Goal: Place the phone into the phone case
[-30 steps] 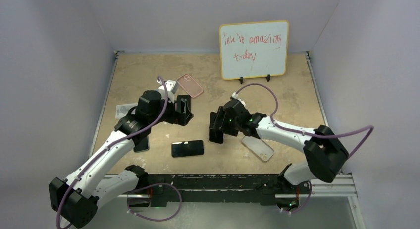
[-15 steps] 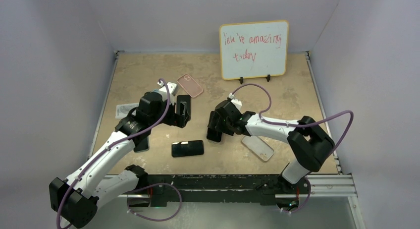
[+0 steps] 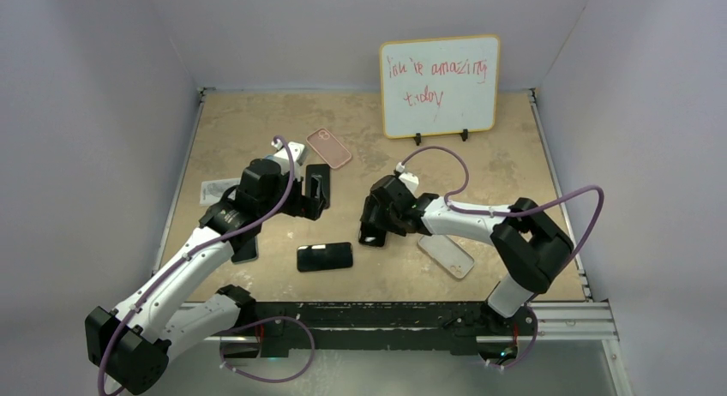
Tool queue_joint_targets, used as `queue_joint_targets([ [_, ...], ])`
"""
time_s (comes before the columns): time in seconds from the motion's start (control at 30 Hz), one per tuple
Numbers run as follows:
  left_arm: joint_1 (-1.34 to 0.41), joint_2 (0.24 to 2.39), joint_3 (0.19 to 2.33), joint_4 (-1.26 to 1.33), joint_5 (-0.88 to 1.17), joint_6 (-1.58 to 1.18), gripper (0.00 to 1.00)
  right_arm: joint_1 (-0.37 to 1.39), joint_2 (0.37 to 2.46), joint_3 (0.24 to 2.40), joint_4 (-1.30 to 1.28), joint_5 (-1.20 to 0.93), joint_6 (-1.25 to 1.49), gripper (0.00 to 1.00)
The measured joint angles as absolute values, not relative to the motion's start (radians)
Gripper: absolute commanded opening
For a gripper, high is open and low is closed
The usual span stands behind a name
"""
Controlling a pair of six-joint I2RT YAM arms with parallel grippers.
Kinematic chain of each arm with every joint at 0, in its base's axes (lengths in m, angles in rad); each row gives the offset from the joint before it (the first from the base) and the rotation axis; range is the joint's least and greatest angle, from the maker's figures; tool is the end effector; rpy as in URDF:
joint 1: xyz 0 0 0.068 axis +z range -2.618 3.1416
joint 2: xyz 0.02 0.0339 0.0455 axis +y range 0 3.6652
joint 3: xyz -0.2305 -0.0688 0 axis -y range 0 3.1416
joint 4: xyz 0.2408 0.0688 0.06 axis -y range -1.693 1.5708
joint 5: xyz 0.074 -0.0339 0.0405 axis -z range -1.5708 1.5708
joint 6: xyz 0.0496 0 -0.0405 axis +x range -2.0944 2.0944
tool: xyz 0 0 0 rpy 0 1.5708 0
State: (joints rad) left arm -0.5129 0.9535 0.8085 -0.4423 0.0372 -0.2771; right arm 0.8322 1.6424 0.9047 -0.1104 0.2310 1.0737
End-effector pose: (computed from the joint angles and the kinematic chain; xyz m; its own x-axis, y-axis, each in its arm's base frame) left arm 0.2051 -0.1176 0.2576 -0.6059 0.0275 -0.7950 0.3655 0.8973 -0.2476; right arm 0.2346 0.2407 0.1341 -0.7839 0.4100 -0.4663 0.1492 0.8534 0.4995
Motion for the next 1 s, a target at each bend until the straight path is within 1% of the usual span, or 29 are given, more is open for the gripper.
queue_joint_targets([
  [0.2,-0.513,0.953,0.809,-0.443,0.025,-0.277,0.93,0.832,1.629,0.905,-0.117,0.242,1.079,0.85],
  [0.33,-0.513,0.953,0.809,-0.443,0.018,-0.278,0.94,0.832,1.609,0.916,-0.141,0.229,1.071,0.82],
  [0.47,-0.513,0.982,0.809,-0.435,0.043,-0.302,0.95,0.832,1.563,0.922,-0.162,0.196,1.048,0.74],
  [0.5,-0.513,0.999,0.810,-0.430,0.057,-0.314,0.93,0.832,1.549,0.922,-0.166,0.192,1.040,0.72],
  [0.6,-0.513,1.059,0.810,-0.412,0.116,-0.351,0.80,0.831,1.510,0.921,-0.176,0.192,1.016,0.65],
  [0.67,-0.513,1.106,0.809,-0.382,0.176,-0.377,0.74,0.827,1.482,0.920,-0.183,0.192,1.000,0.63],
  [0.8,-0.513,1.194,0.806,-0.289,0.308,-0.427,0.70,0.791,1.417,0.856,-0.150,0.188,0.977,0.60],
  [0.9,-0.514,1.256,0.800,-0.229,0.361,-0.455,0.66,0.746,1.370,0.771,-0.123,0.160,0.961,0.59],
  [1.0,-0.514,1.322,0.786,-0.170,0.392,-0.480,0.62,0.711,1.366,0.727,-0.094,0.125,0.938,0.58],
])
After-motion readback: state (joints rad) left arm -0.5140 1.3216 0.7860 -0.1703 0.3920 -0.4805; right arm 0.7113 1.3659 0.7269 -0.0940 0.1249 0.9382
